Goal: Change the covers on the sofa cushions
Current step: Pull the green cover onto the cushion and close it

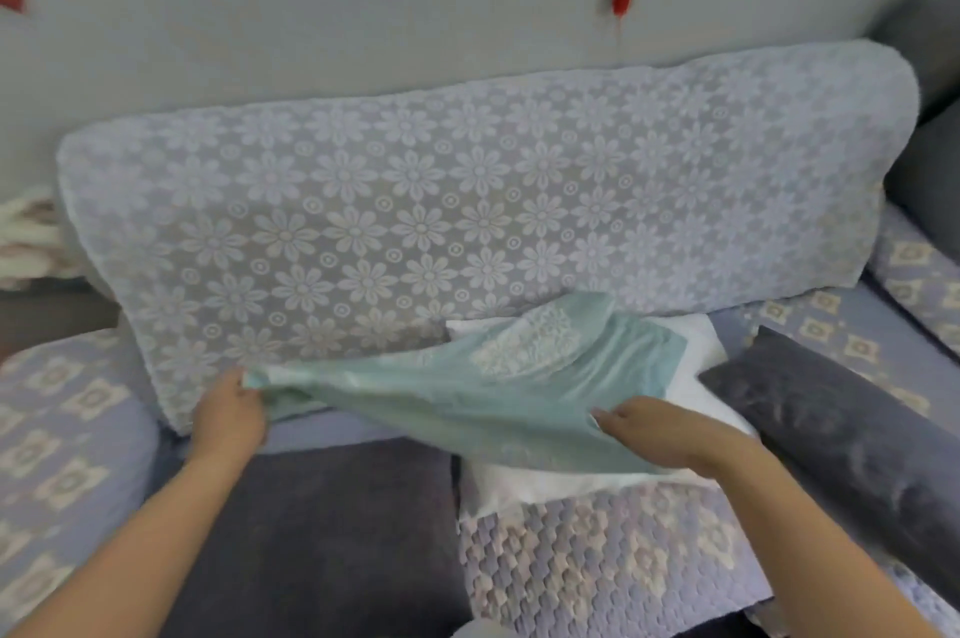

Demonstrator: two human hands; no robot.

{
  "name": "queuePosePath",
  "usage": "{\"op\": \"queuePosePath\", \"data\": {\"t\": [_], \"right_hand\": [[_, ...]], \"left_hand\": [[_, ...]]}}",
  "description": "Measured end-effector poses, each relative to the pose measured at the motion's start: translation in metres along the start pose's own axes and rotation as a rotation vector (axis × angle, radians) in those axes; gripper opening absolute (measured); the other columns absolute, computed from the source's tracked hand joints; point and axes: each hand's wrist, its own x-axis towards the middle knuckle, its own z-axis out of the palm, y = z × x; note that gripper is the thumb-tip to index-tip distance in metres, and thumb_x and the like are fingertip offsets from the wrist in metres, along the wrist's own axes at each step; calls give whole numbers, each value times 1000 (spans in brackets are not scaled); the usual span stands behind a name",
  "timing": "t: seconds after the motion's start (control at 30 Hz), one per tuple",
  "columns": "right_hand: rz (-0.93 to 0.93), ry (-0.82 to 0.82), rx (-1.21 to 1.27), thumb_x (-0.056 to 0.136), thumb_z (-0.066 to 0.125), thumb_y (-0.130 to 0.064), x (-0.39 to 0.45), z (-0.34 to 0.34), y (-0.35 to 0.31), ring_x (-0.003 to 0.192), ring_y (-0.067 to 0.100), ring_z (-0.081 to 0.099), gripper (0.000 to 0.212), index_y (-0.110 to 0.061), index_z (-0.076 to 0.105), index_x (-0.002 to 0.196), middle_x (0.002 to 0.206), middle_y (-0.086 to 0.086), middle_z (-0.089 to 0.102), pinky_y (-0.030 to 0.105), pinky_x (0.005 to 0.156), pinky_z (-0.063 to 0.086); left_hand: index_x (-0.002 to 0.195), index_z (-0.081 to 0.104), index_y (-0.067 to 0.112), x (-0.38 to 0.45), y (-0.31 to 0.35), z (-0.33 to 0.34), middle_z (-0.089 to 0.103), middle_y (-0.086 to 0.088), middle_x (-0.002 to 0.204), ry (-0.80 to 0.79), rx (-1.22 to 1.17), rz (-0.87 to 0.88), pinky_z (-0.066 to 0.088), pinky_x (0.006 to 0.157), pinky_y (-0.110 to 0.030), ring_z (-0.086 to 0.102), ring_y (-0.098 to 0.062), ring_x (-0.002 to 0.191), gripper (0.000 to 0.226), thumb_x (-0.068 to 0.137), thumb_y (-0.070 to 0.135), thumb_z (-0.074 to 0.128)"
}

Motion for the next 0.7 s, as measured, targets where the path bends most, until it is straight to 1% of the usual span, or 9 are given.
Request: {"op": "queuePosePath", "data": {"t": [0.1, 0.2, 0.3, 0.37, 0.43, 0.47, 0.57, 0.63, 0.7], "right_hand": [[-322, -77, -75, 85, 59, -67, -24, -39, -64, 66, 4, 49, 43, -25, 56, 75, 72, -17, 55, 25, 68, 37], [-595, -201, -179, 81, 73, -41, -50, -76, -112, 67, 5, 49, 26, -20, 58, 76, 71, -14, 54, 30, 68, 40], [-814, -272, 217, 83, 74, -29, -63, -102, -138, 64, 6, 57, 16, -18, 70, 72, 70, -10, 62, 23, 64, 44], [-946, -425, 690, 87, 75, -23, -69, -107, -149, 83, 18, 72, 17, -9, 78, 97, 90, 8, 75, 29, 77, 57], [-1097, -564, 1029, 106, 45, -11, -73, -107, -157, 125, 43, 55, 38, 15, 50, 134, 129, 37, 57, 49, 111, 38], [-1145, -480, 1147, 110, 28, -10, -78, -116, -159, 138, 48, 39, 44, 19, 34, 143, 143, 42, 40, 53, 119, 22], [-1116, -316, 1328, 112, 18, -29, -77, -120, -164, 147, 40, 27, 55, 8, 27, 151, 154, 31, 32, 47, 123, 8], [-1033, -200, 1411, 111, 20, -37, -76, -127, -157, 143, 34, 38, 59, 3, 41, 147, 149, 26, 44, 44, 122, 20], [-746, -110, 1509, 108, 32, -38, -72, -136, -135, 114, 28, 67, 54, -2, 72, 119, 121, 19, 70, 41, 95, 55]], "left_hand": [[100, 65, 17, 4, 89, -35, 65, -9, 89, 99, -820, -224, 53, 49, -31, 54, -23, 61, 30, 100, 3, 38], [113, 66, 26, -7, 159, -96, 72, 1, 111, 73, -1175, -51, 60, 78, -36, 69, -19, 92, 21, 106, 26, 46], [133, 56, 21, -11, 197, -153, 59, -1, 140, 79, -1256, 58, 51, 102, -40, 64, -14, 102, 38, 109, 33, 30], [119, 61, 21, -18, 219, -186, 60, -4, 140, 162, -1258, 140, 56, 93, -41, 68, -15, 91, 42, 109, 29, 21], [116, 62, 24, -25, 242, -203, 68, -6, 128, 177, -1180, 282, 59, 86, -46, 72, -22, 96, 46, 106, 23, 17], [118, 63, 24, -29, 254, -209, 69, -6, 125, 198, -1151, 352, 59, 87, -49, 72, -25, 103, 47, 106, 21, 18], [111, 66, 19, -33, 290, -213, 74, -2, 113, 221, -1091, 499, 59, 91, -43, 71, -24, 105, 31, 106, 20, 35], [105, 68, 17, -23, 313, -200, 72, -4, 102, 212, -1014, 587, 57, 96, -44, 70, -28, 104, 19, 99, 20, 51], [100, 67, 20, -4, 328, -170, 69, -6, 99, 131, -857, 643, 55, 98, -51, 68, -30, 104, 15, 92, 24, 54]]}}
